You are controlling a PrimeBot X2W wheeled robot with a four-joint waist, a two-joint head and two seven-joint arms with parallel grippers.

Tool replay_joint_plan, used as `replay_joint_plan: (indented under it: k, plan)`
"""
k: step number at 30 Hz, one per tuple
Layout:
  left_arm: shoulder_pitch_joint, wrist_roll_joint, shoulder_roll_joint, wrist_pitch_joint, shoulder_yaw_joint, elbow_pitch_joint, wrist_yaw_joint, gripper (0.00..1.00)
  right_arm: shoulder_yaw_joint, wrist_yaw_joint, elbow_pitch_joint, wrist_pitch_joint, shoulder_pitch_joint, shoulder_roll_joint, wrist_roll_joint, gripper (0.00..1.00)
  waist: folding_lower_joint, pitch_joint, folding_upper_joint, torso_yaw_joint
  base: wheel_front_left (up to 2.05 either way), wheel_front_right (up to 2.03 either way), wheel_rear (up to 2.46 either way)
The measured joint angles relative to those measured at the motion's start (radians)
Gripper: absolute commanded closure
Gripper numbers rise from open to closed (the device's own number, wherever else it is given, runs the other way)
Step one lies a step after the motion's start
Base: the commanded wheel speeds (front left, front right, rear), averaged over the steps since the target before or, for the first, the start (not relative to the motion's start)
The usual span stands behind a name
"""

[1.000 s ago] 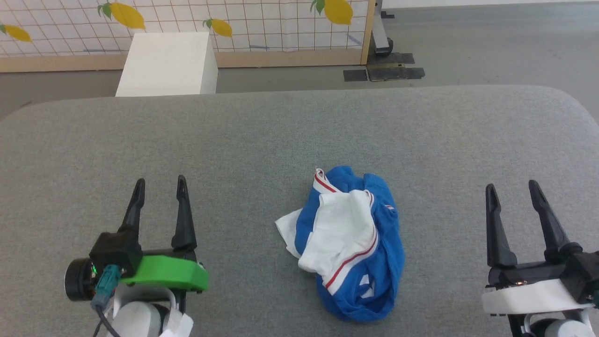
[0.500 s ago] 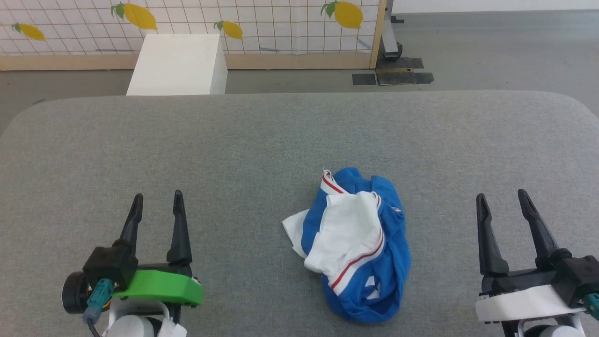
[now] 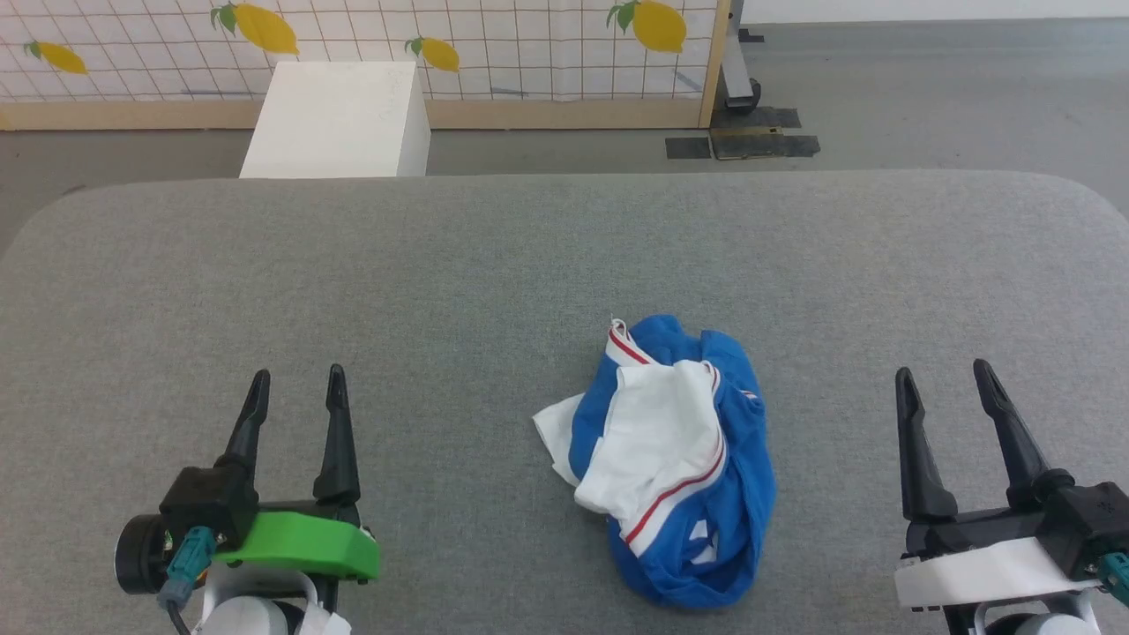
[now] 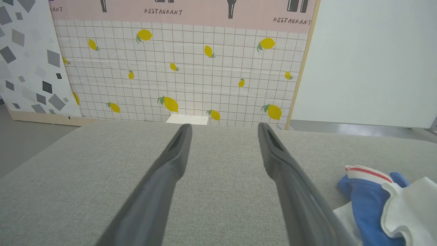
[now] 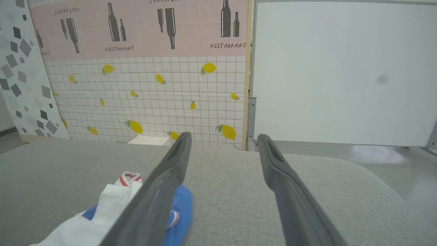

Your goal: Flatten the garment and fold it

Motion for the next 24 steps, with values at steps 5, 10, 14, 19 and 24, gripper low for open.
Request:
replay_joint_plan:
  k: [5,10,14,19,24]
  plan:
    - [0.0,0.002,-0.001,0.0,0.004,0.004,0.0,0.0,0.0,0.0,0.001,0.0,0.0,0.0,0.0,0.0,0.0,-0.001,0.0,0.001,0.0,0.0,0.0]
    - [0.0,0.002,-0.001,0.0,-0.001,0.007,0.0,0.0,0.001,0.0,0.002,0.0,0.0,0.0,0.0,0.0,0.0,-0.002,0.0,0.001,0.0,0.0,0.0]
    - [0.0,0.002,-0.001,0.0,-0.007,0.007,0.001,0.0,0.002,0.0,0.001,0.0,0.0,0.0,0.0,0.0,0.0,-0.005,0.0,0.001,0.0,0.0,0.0]
    - [0.0,0.002,-0.001,0.0,-0.011,0.011,0.001,0.0,0.014,0.0,-0.028,0.0,-0.019,0.0,0.006,0.0,0.0,-0.005,0.0,0.004,0.0,0.0,0.0]
    - [0.0,0.002,-0.002,0.0,-0.013,0.012,0.005,0.0,0.045,0.0,-0.079,0.0,-0.134,0.0,-0.046,0.0,0.0,0.0,0.0,0.006,0.0,0.0,0.0]
